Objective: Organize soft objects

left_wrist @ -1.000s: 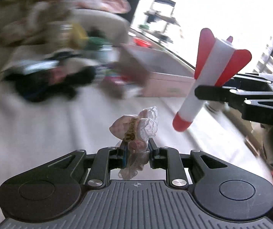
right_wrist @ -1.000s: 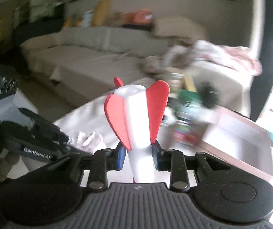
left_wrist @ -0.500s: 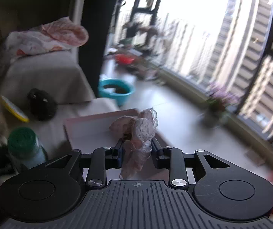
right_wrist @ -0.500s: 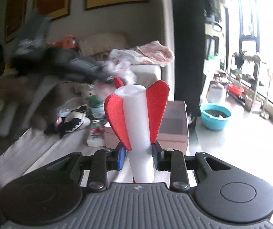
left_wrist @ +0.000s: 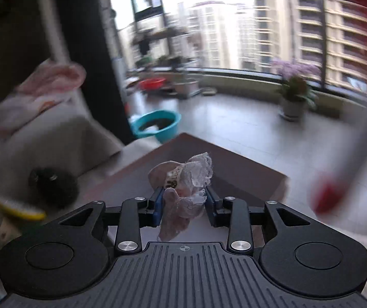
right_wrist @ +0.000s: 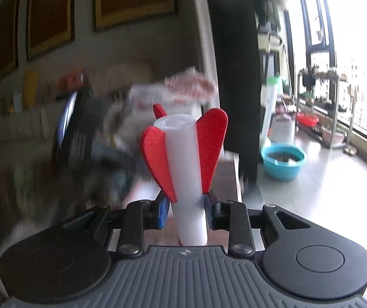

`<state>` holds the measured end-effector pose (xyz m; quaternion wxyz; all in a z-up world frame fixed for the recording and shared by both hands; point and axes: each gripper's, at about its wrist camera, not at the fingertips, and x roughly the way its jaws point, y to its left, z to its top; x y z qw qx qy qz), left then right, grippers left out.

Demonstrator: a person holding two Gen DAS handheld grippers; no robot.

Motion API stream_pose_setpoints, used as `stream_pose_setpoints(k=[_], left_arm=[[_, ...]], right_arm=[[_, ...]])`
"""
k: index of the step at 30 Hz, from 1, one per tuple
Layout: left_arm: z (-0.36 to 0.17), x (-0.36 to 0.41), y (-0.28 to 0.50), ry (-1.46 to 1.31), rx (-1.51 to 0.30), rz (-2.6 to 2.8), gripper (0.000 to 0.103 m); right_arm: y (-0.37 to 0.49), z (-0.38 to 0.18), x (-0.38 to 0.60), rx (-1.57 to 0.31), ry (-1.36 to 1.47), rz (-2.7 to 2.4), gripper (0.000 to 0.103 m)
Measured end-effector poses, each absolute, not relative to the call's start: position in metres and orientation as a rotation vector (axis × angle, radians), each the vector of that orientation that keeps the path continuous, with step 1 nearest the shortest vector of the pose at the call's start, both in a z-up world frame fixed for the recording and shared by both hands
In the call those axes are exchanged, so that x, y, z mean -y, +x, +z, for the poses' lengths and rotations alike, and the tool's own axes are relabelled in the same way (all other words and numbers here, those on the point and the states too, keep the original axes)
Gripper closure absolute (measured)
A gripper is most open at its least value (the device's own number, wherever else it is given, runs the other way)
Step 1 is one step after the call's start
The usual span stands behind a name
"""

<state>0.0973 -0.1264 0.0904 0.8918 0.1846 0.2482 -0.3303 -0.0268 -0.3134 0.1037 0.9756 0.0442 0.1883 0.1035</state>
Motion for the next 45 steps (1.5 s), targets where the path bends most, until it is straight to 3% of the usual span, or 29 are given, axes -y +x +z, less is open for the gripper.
stream_pose_setpoints(k=[3, 7, 13, 16, 19, 23, 26, 31, 37, 45], left_arm=[[0.086, 0.117, 0.098, 0.309, -0.505, -0.786, 0.063], [0.086, 0.112, 0.093, 0.334, -0.410, -0.751, 0.064], [0.091, 0.082, 0.103, 0.243, -0.365, -0.795, 0.064], [0.092, 0.074, 0.108, 0.197, -0.389, -0.797, 0.065], [0.092, 0.061, 0.115, 0.072, -0.436, -0.766, 0.065], [0.093, 0.022, 0.127, -0.217, -0.529, -0.689, 0.065], [0.094, -0.002, 0.123, -0.209, -0.584, -0.540, 0.066], [0.088, -0.058, 0.095, -0.240, -0.654, -0.407, 0.066], [0.090, -0.131, 0.052, -0.292, -0.593, -0.196, 0.066], [0.073, -0.207, 0.070, -0.483, -0.638, -0.019, 0.066]], right_arm=[[0.001, 0.136, 0.318, -0.354, 0.129, 0.233, 0.075], [0.063, 0.157, 0.312, -0.463, 0.168, 0.255, 0.075], [0.156, 0.113, 0.281, -0.654, 0.059, 0.181, 0.074], [0.176, 0.083, 0.265, -0.722, -0.051, 0.117, 0.067], [0.170, 0.074, 0.264, -0.717, -0.068, 0.114, 0.049], [0.143, 0.085, 0.262, -0.622, -0.087, 0.080, 0.034], [0.115, 0.090, 0.258, -0.559, -0.125, 0.079, 0.025], [0.077, 0.085, 0.248, -0.522, -0.142, 0.142, 0.022], [0.052, 0.043, 0.197, -0.558, -0.243, 0.324, 0.022], [0.038, -0.007, 0.152, -0.622, -0.265, 0.420, 0.022]])
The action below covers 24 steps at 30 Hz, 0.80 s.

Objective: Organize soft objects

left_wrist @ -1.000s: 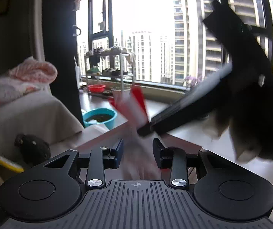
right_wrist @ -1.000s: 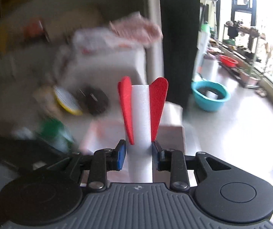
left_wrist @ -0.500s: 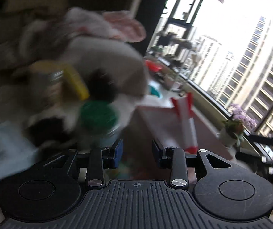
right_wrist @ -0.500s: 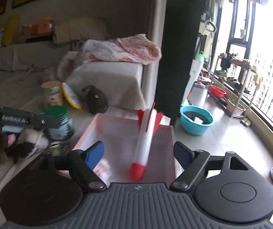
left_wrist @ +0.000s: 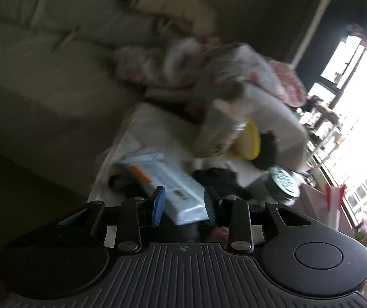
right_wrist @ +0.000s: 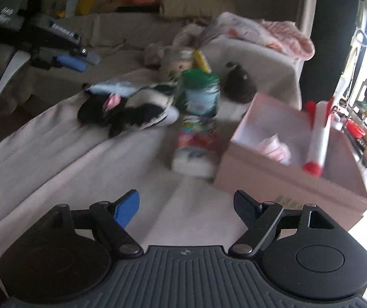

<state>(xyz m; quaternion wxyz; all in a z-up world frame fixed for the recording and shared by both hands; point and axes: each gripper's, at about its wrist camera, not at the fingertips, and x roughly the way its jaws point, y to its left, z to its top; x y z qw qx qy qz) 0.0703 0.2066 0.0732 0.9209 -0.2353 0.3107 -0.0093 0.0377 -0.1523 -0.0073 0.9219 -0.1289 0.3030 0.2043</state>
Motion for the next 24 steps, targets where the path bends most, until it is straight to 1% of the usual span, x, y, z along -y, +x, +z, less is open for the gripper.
stream_pose_setpoints(k=[4, 5, 7, 9, 10, 13, 15, 17, 21, 24], left_arm=[[0.044, -0.231, 0.102, -0.662, -0.713, 0.038, 0.066], [0.038, -0.235, 0.110, -0.692, -0.728, 0.056, 0.066], [0.026, -0.242, 0.122, -0.756, -0.750, 0.086, 0.066], [0.022, -0.244, 0.132, -0.794, -0.752, 0.101, 0.065], [0.023, -0.242, 0.138, -0.799, -0.754, 0.103, 0.063], [0.029, -0.232, 0.151, -0.733, -0.767, 0.100, 0.057], [0.036, -0.229, 0.158, -0.655, -0.774, 0.125, 0.057], [0.048, -0.232, 0.160, -0.592, -0.738, 0.185, 0.059], [0.068, -0.239, 0.166, -0.552, -0.696, 0.136, 0.059], [0.062, -0.230, 0.188, -0.423, -0.781, 0.062, 0.058]], right_arm=[[0.038, -0.024, 0.149, -0.659, -0.252, 0.409, 0.022], [0.039, -0.029, 0.149, -0.673, -0.247, 0.401, 0.018], [0.040, -0.033, 0.157, -0.668, -0.186, 0.385, 0.017], [0.042, -0.034, 0.161, -0.688, -0.154, 0.389, 0.017], [0.045, -0.035, 0.164, -0.701, -0.130, 0.389, 0.015], [0.047, -0.037, 0.165, -0.704, -0.115, 0.377, 0.015], [0.046, -0.038, 0.164, -0.702, -0.118, 0.375, 0.015], [0.045, -0.037, 0.165, -0.702, -0.116, 0.375, 0.015], [0.045, -0.037, 0.166, -0.704, -0.116, 0.374, 0.014], [0.048, -0.037, 0.166, -0.717, -0.117, 0.406, 0.003]])
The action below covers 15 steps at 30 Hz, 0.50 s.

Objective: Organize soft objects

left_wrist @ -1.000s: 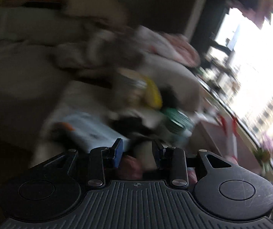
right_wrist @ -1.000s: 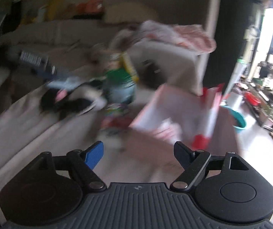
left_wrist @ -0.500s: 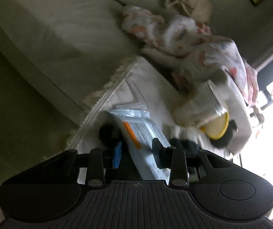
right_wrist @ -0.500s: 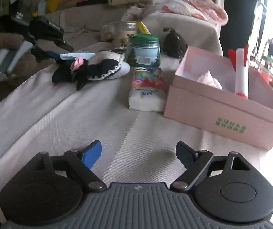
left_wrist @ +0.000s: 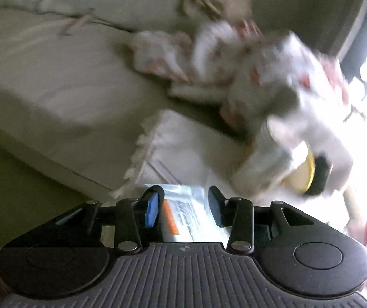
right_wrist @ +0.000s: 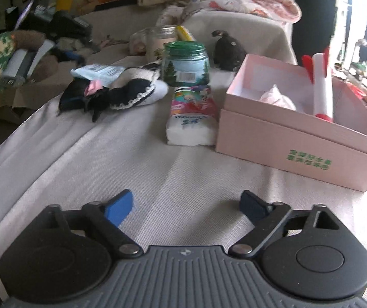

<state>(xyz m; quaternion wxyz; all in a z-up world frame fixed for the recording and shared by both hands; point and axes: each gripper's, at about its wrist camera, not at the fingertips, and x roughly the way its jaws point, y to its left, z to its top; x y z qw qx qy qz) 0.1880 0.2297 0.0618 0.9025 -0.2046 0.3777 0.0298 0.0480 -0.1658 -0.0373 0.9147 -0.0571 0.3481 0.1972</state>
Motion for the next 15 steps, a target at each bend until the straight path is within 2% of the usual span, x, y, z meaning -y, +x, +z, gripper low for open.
stream_pose_setpoints(k=[1, 5, 8, 11, 15], left_arm=[[0.058, -0.227, 0.192, -0.397, -0.800, 0.048, 0.058], [0.052, -0.213, 0.182, -0.245, -0.784, -0.043, 0.058], [0.059, -0.213, 0.169, -0.257, -0.769, -0.188, 0.052], [0.073, -0.226, 0.148, -0.286, -0.703, -0.237, 0.052], [0.079, -0.256, 0.127, -0.400, -0.608, -0.237, 0.052]], right_arm=[[0.051, -0.038, 0.165, -0.728, -0.122, 0.428, 0.000], [0.055, -0.038, 0.163, -0.759, -0.157, 0.458, 0.000], [0.063, -0.033, 0.161, -0.816, -0.192, 0.489, 0.000], [0.078, -0.024, 0.156, -0.868, -0.206, 0.518, 0.009], [0.084, 0.001, 0.124, -0.701, -0.310, 0.492, 0.009]])
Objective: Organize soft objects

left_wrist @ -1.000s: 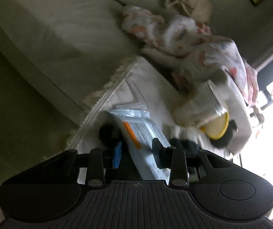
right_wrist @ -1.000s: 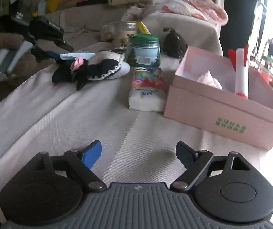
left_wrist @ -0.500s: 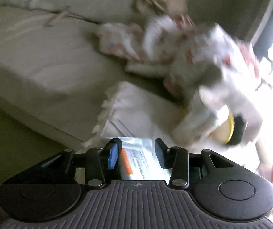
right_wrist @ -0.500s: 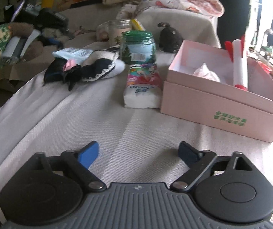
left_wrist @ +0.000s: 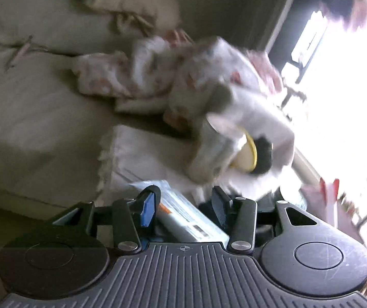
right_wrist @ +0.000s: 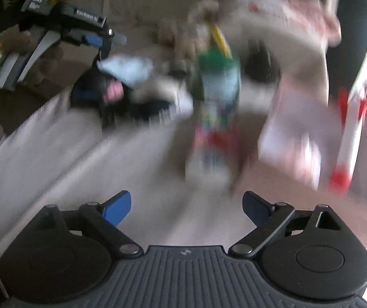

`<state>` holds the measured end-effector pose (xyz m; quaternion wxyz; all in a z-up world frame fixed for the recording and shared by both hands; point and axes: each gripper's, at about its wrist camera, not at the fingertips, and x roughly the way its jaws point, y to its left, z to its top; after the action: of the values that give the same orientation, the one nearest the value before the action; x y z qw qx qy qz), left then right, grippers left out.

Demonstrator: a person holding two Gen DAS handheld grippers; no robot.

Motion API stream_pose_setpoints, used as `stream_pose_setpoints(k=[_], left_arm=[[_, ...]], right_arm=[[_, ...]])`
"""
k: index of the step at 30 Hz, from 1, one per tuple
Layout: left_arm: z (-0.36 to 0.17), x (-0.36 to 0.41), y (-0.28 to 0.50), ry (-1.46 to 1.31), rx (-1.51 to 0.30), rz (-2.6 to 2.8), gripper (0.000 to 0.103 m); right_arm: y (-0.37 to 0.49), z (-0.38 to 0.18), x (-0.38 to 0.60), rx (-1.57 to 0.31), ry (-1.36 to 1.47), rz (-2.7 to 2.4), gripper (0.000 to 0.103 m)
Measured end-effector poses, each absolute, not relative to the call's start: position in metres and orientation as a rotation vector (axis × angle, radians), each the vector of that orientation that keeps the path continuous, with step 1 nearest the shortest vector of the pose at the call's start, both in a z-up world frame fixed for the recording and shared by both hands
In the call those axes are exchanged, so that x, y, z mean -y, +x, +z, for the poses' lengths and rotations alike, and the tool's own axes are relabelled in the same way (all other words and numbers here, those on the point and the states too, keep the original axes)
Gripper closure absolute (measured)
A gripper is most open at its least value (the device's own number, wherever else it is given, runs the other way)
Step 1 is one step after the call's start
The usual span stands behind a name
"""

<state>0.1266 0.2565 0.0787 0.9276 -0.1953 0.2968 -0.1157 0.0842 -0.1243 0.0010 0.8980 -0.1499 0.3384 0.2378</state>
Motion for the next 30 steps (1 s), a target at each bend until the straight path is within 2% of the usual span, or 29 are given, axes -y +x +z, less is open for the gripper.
stream_pose_setpoints(k=[4, 9, 11, 15, 16, 17, 18, 22, 27, 30], left_arm=[[0.061, -0.272, 0.119, -0.427, -0.634, -0.198, 0.052], [0.035, -0.282, 0.106, -0.479, -0.696, -0.221, 0.052], [0.033, -0.288, 0.100, -0.502, -0.692, -0.245, 0.052], [0.036, -0.294, 0.088, -0.519, -0.663, -0.244, 0.052], [0.038, -0.297, 0.083, -0.528, -0.650, -0.237, 0.052], [0.040, -0.299, 0.078, -0.543, -0.639, -0.232, 0.052], [0.040, -0.300, 0.075, -0.556, -0.635, -0.226, 0.052], [0.044, -0.295, 0.067, -0.548, -0.651, -0.196, 0.052], [0.064, -0.262, 0.068, -0.409, -0.603, -0.215, 0.052], [0.069, -0.254, 0.088, -0.435, -0.602, -0.232, 0.052]], right_arm=[[0.096, 0.021, 0.080, -0.544, -0.356, 0.497, 0.009], [0.124, 0.015, 0.025, -0.561, -0.336, 0.597, 0.011], [0.128, 0.008, 0.004, -0.566, -0.351, 0.634, 0.027], [0.139, -0.006, -0.031, -0.539, -0.413, 0.637, 0.038], [0.143, -0.009, -0.036, -0.542, -0.406, 0.635, 0.047], [0.147, -0.010, -0.039, -0.561, -0.393, 0.640, 0.067], [0.153, -0.012, -0.041, -0.594, -0.380, 0.647, 0.075], [0.152, -0.004, -0.033, -0.706, -0.289, 0.735, 0.075], [0.120, 0.009, -0.003, -0.686, -0.305, 0.768, 0.075], [0.107, 0.012, 0.021, -0.715, -0.293, 0.762, 0.075]])
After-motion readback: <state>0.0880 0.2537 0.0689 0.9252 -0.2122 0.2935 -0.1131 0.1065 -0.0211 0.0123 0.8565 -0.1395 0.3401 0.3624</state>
